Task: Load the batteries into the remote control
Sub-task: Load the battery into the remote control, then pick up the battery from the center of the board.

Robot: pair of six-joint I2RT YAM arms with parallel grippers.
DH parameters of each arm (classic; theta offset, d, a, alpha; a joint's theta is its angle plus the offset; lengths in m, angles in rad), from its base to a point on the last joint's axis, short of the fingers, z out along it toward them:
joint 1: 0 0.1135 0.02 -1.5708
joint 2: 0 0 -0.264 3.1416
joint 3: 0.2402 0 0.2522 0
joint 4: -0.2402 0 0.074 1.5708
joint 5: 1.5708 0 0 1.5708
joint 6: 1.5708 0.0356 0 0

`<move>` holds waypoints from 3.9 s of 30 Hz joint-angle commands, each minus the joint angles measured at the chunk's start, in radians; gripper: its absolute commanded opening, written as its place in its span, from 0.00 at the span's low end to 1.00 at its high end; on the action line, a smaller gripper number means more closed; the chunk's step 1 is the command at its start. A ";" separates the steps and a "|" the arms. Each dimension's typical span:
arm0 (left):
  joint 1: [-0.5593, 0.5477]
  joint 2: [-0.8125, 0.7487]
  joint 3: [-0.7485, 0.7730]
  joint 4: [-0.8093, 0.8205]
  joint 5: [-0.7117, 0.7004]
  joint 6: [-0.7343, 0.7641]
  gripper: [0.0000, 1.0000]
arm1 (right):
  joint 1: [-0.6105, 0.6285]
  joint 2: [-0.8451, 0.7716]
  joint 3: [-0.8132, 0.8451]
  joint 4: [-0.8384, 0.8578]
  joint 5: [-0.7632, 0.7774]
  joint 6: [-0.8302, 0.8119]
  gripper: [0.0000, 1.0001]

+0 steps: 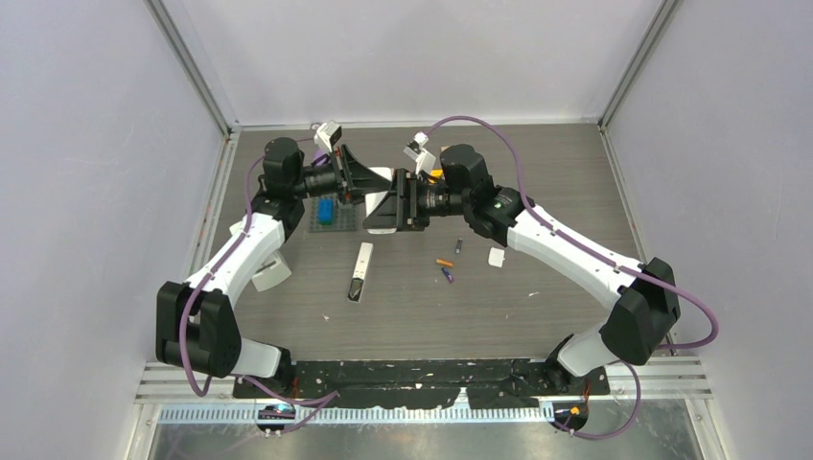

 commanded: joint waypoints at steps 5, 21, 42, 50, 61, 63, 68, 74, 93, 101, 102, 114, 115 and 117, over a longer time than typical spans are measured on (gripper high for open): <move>-0.002 -0.029 0.004 0.001 -0.001 0.008 0.00 | 0.005 -0.011 -0.008 0.082 -0.027 0.011 0.55; -0.002 -0.022 0.000 0.078 0.021 -0.043 0.00 | 0.002 -0.039 -0.043 0.160 -0.054 0.017 0.70; -0.002 -0.041 -0.034 0.254 0.021 -0.098 0.00 | -0.033 -0.115 -0.175 0.365 -0.040 0.127 0.77; -0.002 -0.050 -0.041 0.273 0.020 -0.100 0.00 | -0.040 -0.109 -0.208 0.411 -0.042 0.167 0.57; -0.002 -0.055 -0.039 0.281 0.018 -0.101 0.00 | -0.043 -0.099 -0.221 0.435 -0.050 0.190 0.37; -0.002 -0.054 -0.036 0.282 0.017 -0.102 0.00 | -0.043 -0.098 -0.220 0.435 -0.053 0.191 0.32; -0.002 -0.050 -0.028 0.291 0.017 -0.110 0.00 | -0.043 -0.091 -0.214 0.430 -0.067 0.188 0.26; -0.002 -0.047 -0.025 0.315 0.024 -0.110 0.00 | -0.043 -0.085 -0.186 0.383 -0.083 0.150 0.23; -0.002 -0.063 -0.022 0.528 0.062 -0.111 0.00 | -0.043 -0.085 -0.105 0.128 -0.014 -0.044 0.37; -0.002 -0.071 -0.027 0.544 0.064 -0.110 0.00 | -0.044 -0.099 -0.096 0.110 -0.001 -0.058 0.68; -0.002 -0.069 -0.028 0.545 0.064 -0.111 0.00 | -0.045 -0.107 -0.099 0.122 -0.004 -0.053 0.71; -0.001 -0.109 -0.046 0.389 0.039 0.050 0.00 | -0.122 -0.246 -0.190 0.239 -0.061 -0.018 0.94; -0.001 -0.120 -0.046 0.346 0.033 0.084 0.00 | -0.133 -0.268 -0.206 0.239 -0.060 -0.018 0.94; -0.001 -0.137 -0.046 0.258 0.021 0.161 0.00 | -0.163 -0.301 -0.235 0.237 -0.056 -0.022 0.94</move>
